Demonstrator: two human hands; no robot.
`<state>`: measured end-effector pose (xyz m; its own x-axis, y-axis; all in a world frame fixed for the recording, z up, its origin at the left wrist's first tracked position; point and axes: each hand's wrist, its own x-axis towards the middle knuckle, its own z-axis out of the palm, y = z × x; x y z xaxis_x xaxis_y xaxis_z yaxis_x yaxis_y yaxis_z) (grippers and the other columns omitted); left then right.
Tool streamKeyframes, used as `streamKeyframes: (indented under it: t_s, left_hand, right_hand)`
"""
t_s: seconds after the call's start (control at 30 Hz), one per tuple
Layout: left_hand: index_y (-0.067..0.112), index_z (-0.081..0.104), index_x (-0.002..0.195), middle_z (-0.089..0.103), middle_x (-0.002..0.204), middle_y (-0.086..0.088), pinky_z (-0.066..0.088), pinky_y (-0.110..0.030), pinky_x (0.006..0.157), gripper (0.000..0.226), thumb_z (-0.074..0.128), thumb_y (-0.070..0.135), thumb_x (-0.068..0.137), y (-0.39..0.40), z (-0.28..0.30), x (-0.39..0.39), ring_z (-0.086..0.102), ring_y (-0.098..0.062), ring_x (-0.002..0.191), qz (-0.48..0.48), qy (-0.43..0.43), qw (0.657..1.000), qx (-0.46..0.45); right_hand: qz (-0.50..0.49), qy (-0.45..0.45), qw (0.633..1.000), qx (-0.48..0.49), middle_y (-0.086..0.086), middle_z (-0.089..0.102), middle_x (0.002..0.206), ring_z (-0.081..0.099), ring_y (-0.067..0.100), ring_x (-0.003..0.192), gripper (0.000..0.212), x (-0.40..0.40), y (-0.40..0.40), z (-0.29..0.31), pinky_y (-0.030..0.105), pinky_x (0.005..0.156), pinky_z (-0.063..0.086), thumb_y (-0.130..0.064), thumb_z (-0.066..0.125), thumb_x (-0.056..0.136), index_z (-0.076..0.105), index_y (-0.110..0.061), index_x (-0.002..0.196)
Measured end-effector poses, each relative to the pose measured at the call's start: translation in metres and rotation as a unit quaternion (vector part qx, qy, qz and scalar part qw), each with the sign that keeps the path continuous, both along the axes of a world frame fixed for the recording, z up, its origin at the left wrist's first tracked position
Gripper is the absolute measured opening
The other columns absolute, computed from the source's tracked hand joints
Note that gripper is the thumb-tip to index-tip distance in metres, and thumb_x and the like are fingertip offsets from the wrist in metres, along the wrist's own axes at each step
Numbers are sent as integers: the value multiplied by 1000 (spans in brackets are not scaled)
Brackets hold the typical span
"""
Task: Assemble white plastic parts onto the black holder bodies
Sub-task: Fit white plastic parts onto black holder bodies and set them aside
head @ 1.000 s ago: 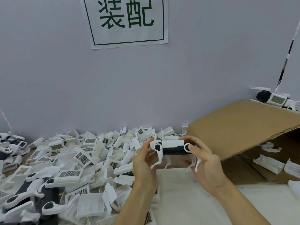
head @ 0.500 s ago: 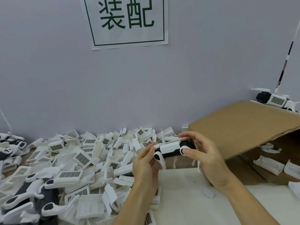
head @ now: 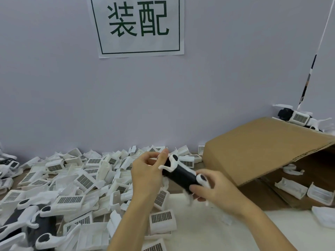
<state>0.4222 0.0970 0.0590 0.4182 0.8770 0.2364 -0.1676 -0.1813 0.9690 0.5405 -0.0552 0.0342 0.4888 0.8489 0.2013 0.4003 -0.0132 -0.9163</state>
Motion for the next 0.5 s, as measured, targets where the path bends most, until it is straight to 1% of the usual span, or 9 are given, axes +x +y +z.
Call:
streamKeyframes:
  t_s: [0.07, 0.1, 0.17, 0.2, 0.27, 0.33, 0.37, 0.43, 0.5]
  left_hand:
    - [22, 76, 85, 72, 75, 0, 47, -23, 61, 23, 77, 45, 84, 3, 5, -6, 70, -14, 70, -12, 59, 998, 27]
    - [24, 75, 90, 73, 77, 0, 46, -24, 62, 22, 76, 45, 84, 5, 6, -8, 70, -14, 73, -24, 83, 995, 41]
    - [29, 68, 104, 71, 85, 5, 44, -22, 62, 23, 71, 46, 89, 6, 9, -13, 67, -8, 79, -49, 120, 989, 69]
    - [32, 63, 110, 68, 92, 8, 44, -22, 62, 24, 66, 47, 91, 7, 11, -15, 65, -5, 83, -61, 126, 987, 77]
    - [33, 60, 116, 64, 103, 12, 47, -22, 66, 26, 60, 49, 95, 9, 15, -17, 62, -2, 92, -74, 110, 988, 79]
    - [32, 61, 115, 64, 107, 12, 50, -25, 70, 23, 57, 46, 97, 12, 17, -18, 62, -3, 96, -67, 93, 990, 87]
    - [31, 63, 114, 64, 108, 10, 52, -27, 72, 21, 56, 44, 99, 14, 17, -18, 63, -6, 98, -63, 87, 990, 89]
    - [30, 65, 107, 67, 105, 5, 53, -29, 74, 13, 55, 37, 101, 16, 18, -19, 66, -10, 94, -74, 97, 987, 103]
    - [31, 65, 100, 70, 97, 1, 50, -25, 67, 10, 55, 33, 101, 17, 15, -19, 69, -5, 79, -108, 139, 976, 127]
  right_hand:
    - [8, -49, 997, -66, 2, 77, 86, 74, 20, 80, 13, -5, 3, -2, 36, 73, 58, -22, 75, 86, 73, -20, 99]
    - [8, -60, 995, -83, 2, 77, 84, 74, 19, 79, 11, -8, 5, -3, 33, 70, 58, -22, 75, 87, 74, -19, 97]
    - [1, -53, 995, -81, 3, 78, 83, 75, 18, 76, 9, -11, 6, -5, 27, 65, 55, -20, 72, 90, 75, -16, 97]
    - [-1, -27, 997, -70, 5, 78, 85, 75, 20, 75, 9, -12, 6, -4, 26, 65, 54, -17, 70, 92, 75, -14, 99]
    - [-10, 56, 997, -42, 8, 78, 92, 76, 26, 76, 14, -10, 2, 1, 28, 67, 57, -12, 65, 95, 73, -16, 106]
    - [-41, 143, 989, -18, 11, 78, 97, 76, 32, 79, 19, -7, -2, 7, 30, 68, 59, -9, 62, 97, 72, -17, 112]
    - [-59, 182, 982, -1, 14, 77, 98, 75, 33, 80, 20, -5, -4, 12, 31, 68, 59, -8, 61, 98, 71, -14, 114]
    - [-81, 282, 953, 69, 22, 75, 100, 74, 34, 77, 20, -2, -5, 25, 32, 64, 59, -7, 55, 100, 68, -3, 114]
    - [-94, 378, 906, 164, 28, 72, 97, 74, 33, 72, 24, 6, -7, 43, 32, 59, 60, -8, 48, 102, 62, 7, 114]
